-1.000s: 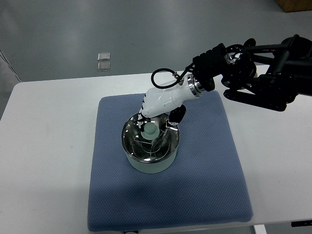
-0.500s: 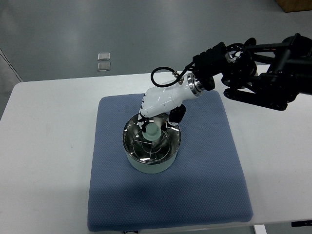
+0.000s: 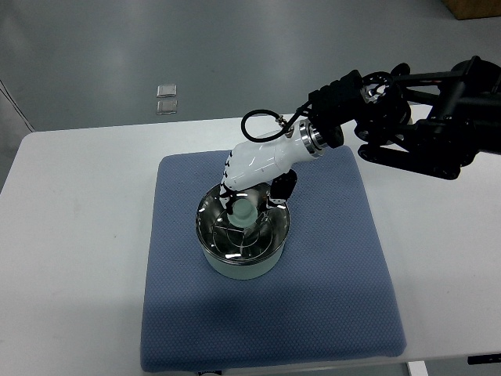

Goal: Open lid and place right of pot
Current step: 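Lift the glass lid off the saucepan with the right hand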

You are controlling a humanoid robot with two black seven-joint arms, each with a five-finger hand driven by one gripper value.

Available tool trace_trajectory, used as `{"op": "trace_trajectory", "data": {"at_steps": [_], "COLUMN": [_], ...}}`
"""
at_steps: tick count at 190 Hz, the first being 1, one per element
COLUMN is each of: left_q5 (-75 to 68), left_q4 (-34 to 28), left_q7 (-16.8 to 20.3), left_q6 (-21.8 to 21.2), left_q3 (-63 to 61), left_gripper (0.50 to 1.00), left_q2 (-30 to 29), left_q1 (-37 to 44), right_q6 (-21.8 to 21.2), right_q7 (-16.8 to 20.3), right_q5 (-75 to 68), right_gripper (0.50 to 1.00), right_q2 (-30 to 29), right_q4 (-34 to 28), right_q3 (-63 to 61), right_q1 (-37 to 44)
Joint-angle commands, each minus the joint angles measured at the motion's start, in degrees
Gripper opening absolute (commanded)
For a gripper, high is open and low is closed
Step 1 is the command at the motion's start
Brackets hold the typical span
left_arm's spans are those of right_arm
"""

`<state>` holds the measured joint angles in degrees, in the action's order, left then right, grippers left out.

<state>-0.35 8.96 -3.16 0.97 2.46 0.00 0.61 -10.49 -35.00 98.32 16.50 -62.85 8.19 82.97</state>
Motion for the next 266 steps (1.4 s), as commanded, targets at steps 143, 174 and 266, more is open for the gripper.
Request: {"op": "trace_trajectory", "data": {"at_steps": [143, 174, 266], "left_q5": [0.0, 0.0, 0.0], "left_q4": [0.0, 0.0, 0.0], "left_q7": [0.0, 0.0, 0.0], "left_q6": [-0.01, -0.01, -0.01], "left_q3": [0.0, 0.0, 0.0], "left_gripper": [1.0, 1.0, 1.0], "left_q2": [0.0, 0.0, 0.0], "left_q1": [0.0, 0.0, 0.0], "right_q6": [-2.52, -2.61, -2.52], "right_q7": [0.0, 0.0, 0.0], "right_q5": [-0.15, -0.15, -2.7], "right_gripper": [0.5, 0.5, 0.5], "right_q2": [0.37, 0.55, 3.1], "right_q4": [-0.7, -0.96, -0.35], "right_q3": [-0.01, -0.01, -1.42], "right_q1": [3.69, 3.69, 3.07]}}
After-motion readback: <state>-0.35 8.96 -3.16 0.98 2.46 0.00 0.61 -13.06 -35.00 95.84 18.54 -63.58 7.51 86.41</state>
